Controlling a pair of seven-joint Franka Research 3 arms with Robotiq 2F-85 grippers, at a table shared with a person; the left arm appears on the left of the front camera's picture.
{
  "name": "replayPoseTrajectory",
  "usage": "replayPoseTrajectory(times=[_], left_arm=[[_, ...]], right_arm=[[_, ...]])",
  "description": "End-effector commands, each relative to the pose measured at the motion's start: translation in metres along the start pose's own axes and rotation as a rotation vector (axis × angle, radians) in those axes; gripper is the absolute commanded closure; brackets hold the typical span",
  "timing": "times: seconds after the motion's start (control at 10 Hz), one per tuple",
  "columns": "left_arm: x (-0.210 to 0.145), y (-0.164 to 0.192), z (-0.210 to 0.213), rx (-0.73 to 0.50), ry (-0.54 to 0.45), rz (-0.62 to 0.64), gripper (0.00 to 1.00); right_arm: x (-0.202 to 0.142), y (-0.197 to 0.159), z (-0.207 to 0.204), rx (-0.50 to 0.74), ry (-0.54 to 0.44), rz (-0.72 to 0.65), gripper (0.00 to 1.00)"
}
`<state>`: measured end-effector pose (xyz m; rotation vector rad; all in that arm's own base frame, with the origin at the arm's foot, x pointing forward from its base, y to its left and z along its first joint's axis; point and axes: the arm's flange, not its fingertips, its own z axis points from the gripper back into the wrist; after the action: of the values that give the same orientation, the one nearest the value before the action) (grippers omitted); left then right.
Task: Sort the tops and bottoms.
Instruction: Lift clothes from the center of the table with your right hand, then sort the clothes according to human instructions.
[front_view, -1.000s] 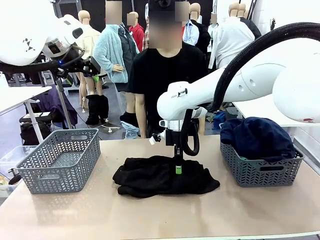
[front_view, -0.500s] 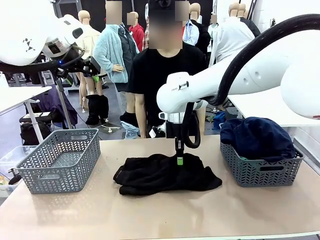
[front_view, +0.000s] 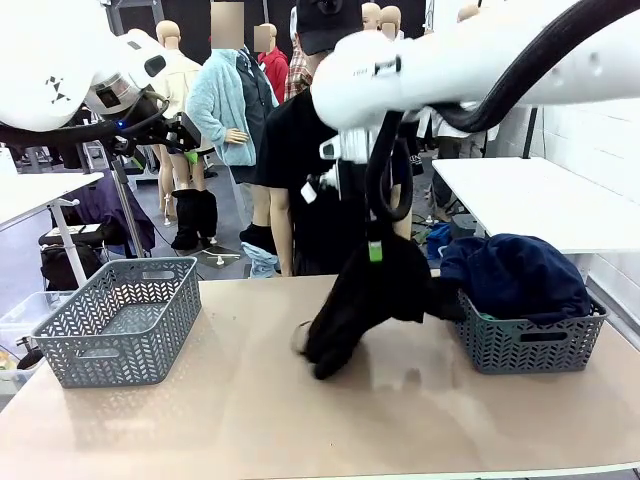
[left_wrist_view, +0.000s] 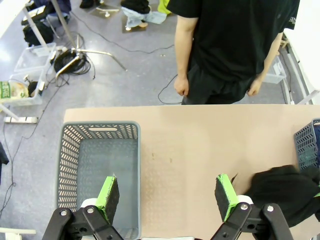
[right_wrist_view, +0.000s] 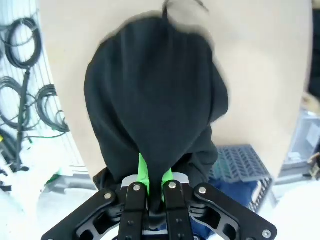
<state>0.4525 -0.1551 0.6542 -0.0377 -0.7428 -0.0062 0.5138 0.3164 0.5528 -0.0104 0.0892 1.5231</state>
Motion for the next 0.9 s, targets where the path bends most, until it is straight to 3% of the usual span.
replayPoseTrajectory(times=[0.0, 0.5, 0.6, 0.7, 0.8], left_arm=[[0.0, -0.001, 0.001, 0.013, 0.001, 0.021, 0.0], [0.0, -0.001, 0.001, 0.013, 0.001, 0.021, 0.0], [0.0, -0.001, 0.001, 0.013, 0.001, 0.021, 0.0], [0.0, -0.001, 0.001, 0.013, 0.001, 0.021, 0.0], [0.0, -0.001, 0.001, 0.013, 0.001, 0.021, 0.0]], right_arm=[[-0.008, 0.019, 0.035, -0.116, 0.006, 0.01, 1.0], [-0.005, 0.061, 0.163, -0.259, -0.008, -0.063, 1.0], [-0.002, 0.061, 0.173, -0.249, -0.002, -0.067, 1.0], [-0.012, 0.063, 0.147, -0.236, -0.028, -0.026, 1.0], [-0.012, 0.063, 0.147, -0.236, -0.028, -0.026, 1.0]])
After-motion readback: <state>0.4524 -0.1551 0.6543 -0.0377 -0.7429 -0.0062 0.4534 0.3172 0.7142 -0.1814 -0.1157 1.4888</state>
